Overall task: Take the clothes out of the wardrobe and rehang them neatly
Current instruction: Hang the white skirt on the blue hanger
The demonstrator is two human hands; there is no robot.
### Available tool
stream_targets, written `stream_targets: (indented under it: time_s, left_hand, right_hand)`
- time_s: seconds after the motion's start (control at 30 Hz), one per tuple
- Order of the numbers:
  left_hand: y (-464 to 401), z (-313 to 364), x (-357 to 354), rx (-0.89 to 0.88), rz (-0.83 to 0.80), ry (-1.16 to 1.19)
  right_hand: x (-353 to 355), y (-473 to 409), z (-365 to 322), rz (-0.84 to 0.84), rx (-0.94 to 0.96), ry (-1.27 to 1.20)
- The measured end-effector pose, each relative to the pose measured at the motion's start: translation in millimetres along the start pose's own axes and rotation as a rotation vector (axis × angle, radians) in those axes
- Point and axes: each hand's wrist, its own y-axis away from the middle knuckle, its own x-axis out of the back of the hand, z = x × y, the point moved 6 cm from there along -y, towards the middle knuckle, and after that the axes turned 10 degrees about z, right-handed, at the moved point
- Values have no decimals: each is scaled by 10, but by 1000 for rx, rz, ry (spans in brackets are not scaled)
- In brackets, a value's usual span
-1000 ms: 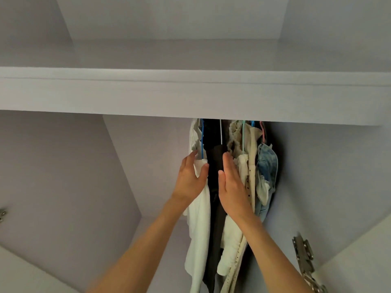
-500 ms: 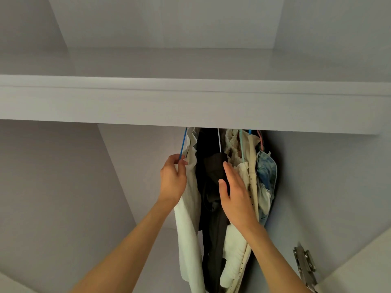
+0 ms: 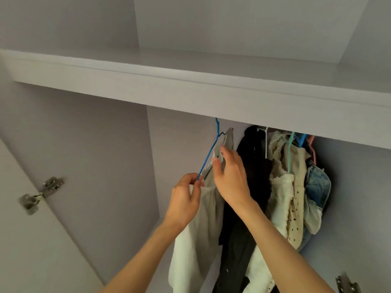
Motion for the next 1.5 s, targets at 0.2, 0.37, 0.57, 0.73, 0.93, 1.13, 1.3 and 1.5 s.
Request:
stream_targets:
  time_s: [0.2,0.37,0.57,0.73,0.93,1.13,1.3,1.5]
  left_hand:
    - [202,-129,372,61,-34,-85]
    - [512,-391,709,195,-180,-121]
    - [882,-586,1268,292,-147,-108]
    - [1206,-796,2104,355,112,-299]
    - [1921,-903,2998,357,317,-580]
    - [2720,-788,3680,496,330,-827]
    - [3458,-448,4083,434,422,-909]
    - [4308,-57,4625,415,798,-1151]
  right_hand:
    - [-522,84,-167,-172,-693,-671]
    - [-806,443,-170,-333,-962,-857]
    - [-1049,952,-392,-731,-773,-526]
    - [-1122,1341,-722,-863,-465,-201]
    - [-1157,1860,-1235,-858,-232,-165]
    - [-1215,2350,-2059,-921,-23,-358]
    - [-1338,2918,-2793,-1053,140,-510]
    - [-1402,3661,-3689,-1209,435,-615]
